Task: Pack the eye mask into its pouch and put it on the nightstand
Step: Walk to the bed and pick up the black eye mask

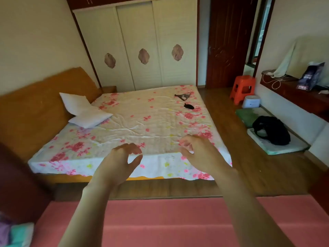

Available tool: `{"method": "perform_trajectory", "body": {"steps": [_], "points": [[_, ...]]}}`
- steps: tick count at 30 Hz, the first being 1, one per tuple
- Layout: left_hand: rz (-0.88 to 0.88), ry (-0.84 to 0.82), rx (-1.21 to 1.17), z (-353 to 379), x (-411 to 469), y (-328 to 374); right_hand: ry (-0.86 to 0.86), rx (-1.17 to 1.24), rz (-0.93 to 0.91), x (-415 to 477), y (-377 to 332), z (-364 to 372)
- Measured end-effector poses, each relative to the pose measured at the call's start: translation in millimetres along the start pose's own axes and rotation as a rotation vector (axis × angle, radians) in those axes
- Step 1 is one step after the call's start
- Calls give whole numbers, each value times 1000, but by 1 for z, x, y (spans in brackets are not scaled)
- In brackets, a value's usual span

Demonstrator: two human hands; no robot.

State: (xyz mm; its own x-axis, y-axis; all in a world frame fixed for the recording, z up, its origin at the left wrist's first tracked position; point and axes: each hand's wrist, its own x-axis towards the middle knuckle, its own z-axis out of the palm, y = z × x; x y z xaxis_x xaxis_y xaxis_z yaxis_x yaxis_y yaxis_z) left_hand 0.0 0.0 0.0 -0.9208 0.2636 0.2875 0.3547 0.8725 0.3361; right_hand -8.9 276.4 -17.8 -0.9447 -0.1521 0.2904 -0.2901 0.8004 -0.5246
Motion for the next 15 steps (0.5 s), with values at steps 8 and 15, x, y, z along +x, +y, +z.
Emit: {"method": "perform_trajectory", "body": {"steps": [8,15], "points": [[-18,-95,-40,66,61,33,-8,12,112,12,89,-9],[47,-123,-160,123,154,47,-37,-59,148,61,150,-21]]}}
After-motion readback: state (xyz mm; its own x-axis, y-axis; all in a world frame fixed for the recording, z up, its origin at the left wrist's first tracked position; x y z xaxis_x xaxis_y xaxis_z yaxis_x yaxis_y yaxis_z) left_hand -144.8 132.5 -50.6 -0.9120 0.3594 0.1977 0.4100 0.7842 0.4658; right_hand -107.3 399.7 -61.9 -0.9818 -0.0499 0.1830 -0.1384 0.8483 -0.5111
